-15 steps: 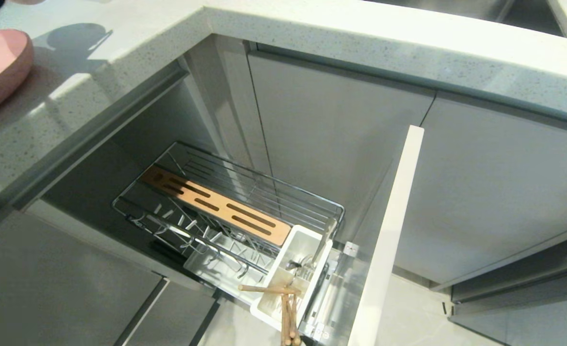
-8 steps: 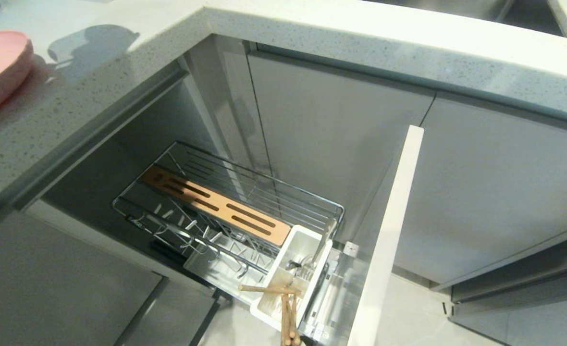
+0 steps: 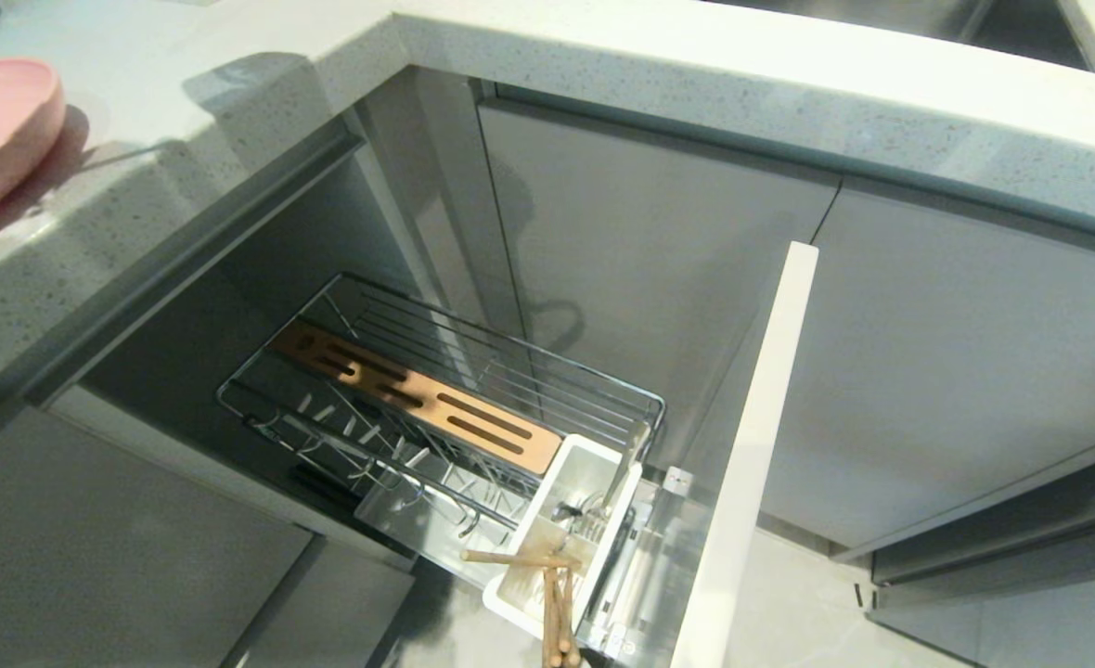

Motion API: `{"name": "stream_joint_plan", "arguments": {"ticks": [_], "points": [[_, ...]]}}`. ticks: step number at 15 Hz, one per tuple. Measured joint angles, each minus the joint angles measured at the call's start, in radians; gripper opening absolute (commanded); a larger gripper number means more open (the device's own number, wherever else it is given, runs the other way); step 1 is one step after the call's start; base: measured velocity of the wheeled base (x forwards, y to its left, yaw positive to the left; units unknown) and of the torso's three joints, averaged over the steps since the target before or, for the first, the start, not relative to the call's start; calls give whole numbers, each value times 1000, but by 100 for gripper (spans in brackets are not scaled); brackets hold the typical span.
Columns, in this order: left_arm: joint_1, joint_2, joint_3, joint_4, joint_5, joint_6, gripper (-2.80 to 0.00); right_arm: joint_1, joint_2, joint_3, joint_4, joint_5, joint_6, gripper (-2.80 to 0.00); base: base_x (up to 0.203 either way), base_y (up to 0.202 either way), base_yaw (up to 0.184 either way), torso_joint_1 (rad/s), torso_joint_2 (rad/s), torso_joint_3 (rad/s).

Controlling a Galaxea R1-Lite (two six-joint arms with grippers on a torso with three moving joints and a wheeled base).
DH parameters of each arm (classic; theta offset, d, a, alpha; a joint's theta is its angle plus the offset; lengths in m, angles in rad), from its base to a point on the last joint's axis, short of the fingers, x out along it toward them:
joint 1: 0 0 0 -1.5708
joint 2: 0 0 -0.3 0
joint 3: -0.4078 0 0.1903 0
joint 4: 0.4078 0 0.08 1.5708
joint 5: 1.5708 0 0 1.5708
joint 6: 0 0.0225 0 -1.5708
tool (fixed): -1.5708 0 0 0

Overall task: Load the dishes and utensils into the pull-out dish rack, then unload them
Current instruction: Pick up the bowl and place it in the cupboard

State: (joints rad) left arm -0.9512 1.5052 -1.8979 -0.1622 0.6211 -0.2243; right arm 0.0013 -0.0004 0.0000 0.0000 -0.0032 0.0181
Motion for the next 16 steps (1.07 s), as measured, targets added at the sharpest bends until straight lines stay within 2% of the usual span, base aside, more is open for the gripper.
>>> {"name": "stream_joint_plan", "arguments": {"ticks": [2, 3, 10, 13, 16], "points": [[-69, 34, 0, -37, 86, -102, -280, 0, 0, 0, 0, 0, 0, -280, 0, 0, 0, 0, 0, 0], [-89, 50, -1, -58, 107, -156, -280, 0, 0, 0, 0, 0, 0, -280, 0, 0, 0, 0, 0, 0], [-110, 109, 34, -72, 204, -540, -280, 0, 0, 0, 0, 0, 0, -280, 0, 0, 0, 0, 0, 0], [-112, 125, 75, -72, 215, -665, -280, 0, 0, 0, 0, 0, 0, -280, 0, 0, 0, 0, 0, 0], [-117, 131, 168, -80, 245, -739, -280, 0, 0, 0, 0, 0, 0, -280, 0, 0, 0, 0, 0, 0]]}}
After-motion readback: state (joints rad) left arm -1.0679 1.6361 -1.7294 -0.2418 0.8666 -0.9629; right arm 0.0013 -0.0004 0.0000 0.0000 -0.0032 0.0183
